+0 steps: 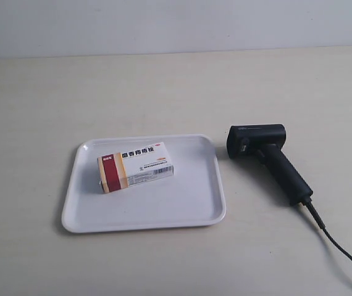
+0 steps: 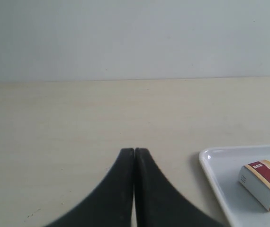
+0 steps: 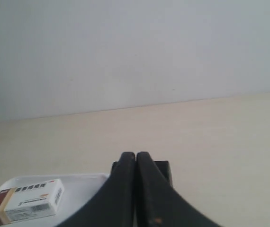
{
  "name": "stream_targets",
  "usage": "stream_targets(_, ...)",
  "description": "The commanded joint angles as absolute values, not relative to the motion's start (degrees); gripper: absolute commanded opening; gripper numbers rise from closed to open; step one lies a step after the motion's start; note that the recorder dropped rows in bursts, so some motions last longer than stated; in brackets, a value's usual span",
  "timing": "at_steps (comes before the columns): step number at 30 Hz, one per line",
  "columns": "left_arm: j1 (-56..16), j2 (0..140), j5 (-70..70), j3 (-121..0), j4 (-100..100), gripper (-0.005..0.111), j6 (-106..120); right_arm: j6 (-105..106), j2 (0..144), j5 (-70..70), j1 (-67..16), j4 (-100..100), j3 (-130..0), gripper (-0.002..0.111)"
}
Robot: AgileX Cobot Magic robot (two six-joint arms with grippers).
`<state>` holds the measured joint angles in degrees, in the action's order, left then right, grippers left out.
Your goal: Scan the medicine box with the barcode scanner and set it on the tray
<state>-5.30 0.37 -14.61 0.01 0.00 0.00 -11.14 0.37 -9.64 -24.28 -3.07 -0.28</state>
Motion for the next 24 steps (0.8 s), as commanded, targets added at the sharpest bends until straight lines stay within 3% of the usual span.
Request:
stream_targets(1, -5.1, 0.0, -14.6, 0.0, 0.0, 0.003, 0.0, -10.5, 0.0, -9.5, -15.2, -3.0, 0.0, 0.0)
stream_targets(6, -5.1, 0.0, -14.6, 0.0, 0.0, 0.003, 0.0, -10.4, 0.0, -9.6, -8.0, -0.5, 0.0, 0.0)
stream_targets(24, -5.1, 0.0, -14.6, 0.0, 0.0, 0.003, 0.0, -10.1, 0.0, -10.8, -7.7, 3.2, 0.0, 0.0)
